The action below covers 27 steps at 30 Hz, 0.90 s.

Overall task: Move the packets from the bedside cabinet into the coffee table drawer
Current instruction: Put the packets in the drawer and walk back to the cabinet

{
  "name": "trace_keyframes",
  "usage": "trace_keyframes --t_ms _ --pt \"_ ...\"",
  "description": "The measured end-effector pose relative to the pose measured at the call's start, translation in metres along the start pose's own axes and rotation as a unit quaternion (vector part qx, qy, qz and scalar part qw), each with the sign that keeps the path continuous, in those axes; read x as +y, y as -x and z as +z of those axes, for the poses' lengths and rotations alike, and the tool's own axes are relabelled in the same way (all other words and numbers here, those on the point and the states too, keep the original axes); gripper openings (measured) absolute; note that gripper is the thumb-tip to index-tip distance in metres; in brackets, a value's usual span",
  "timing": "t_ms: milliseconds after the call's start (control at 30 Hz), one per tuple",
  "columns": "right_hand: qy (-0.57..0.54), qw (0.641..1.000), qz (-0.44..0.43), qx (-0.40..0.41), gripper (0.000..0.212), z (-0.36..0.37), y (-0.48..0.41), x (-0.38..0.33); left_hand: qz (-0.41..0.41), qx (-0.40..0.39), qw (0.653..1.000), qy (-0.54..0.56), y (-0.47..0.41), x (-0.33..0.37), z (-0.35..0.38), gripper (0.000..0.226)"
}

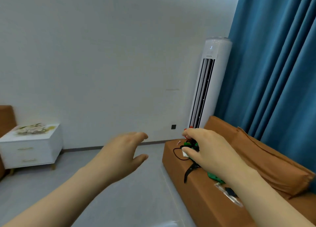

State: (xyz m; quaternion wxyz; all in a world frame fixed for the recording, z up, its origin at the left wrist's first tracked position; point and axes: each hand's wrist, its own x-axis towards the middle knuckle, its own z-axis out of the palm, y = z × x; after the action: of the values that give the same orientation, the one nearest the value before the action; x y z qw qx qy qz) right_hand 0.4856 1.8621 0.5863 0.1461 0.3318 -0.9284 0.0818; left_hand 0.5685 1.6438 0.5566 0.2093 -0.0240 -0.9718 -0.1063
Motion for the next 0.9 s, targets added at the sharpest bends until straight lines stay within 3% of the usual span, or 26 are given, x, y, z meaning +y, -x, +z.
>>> trace_keyframes --t_ms 300,900 --pt "-0.037 0.994 -0.091 -0.037 0.044 0.076 -0.143 -0.009 -0.087 -0.001 0.995 -0.040 -0.060 -0.100 0.031 0.050" --pt "-0.106 0.970 -0.207 -0.075 0.041 0.212 -0.449 -0.128 -0.236 -0.011 0.970 -0.061 -0.167 -0.374 0.048 0.052"
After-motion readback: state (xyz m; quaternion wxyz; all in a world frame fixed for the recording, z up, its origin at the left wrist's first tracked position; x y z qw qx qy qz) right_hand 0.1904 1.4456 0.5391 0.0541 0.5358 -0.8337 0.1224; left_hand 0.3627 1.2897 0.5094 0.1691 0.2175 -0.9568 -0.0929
